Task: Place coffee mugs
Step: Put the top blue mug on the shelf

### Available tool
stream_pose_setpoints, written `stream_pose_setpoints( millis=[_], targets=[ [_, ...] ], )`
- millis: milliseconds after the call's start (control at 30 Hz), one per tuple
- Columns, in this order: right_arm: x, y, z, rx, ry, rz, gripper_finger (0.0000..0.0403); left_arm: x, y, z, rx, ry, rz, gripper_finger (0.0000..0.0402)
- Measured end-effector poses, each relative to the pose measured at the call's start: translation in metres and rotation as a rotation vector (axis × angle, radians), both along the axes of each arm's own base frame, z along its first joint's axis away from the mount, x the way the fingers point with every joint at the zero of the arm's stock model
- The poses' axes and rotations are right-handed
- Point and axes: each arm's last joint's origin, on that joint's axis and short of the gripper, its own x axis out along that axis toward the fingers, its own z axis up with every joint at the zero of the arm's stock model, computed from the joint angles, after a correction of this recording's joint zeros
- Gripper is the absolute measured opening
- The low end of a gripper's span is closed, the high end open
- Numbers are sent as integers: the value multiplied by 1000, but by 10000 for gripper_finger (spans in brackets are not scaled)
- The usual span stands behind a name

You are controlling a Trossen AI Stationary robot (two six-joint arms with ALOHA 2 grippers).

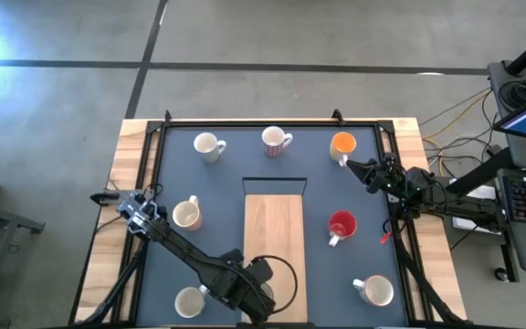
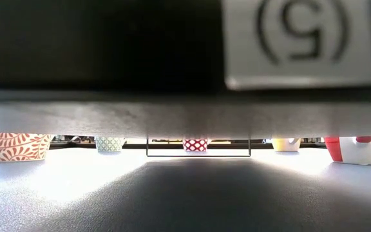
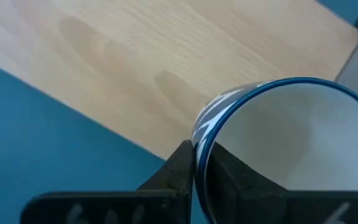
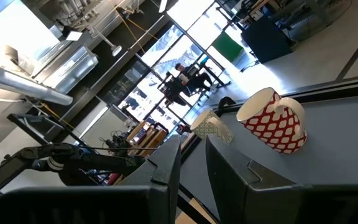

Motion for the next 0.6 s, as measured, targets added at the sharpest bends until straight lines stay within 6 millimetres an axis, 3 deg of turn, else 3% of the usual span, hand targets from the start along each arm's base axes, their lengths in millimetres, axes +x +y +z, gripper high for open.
stream_pose_setpoints(
  millis=[600],
  targets=[
    [0,0,0,0,0,0,66,-4,-11,0,-73,17,-27,20]
  ],
)
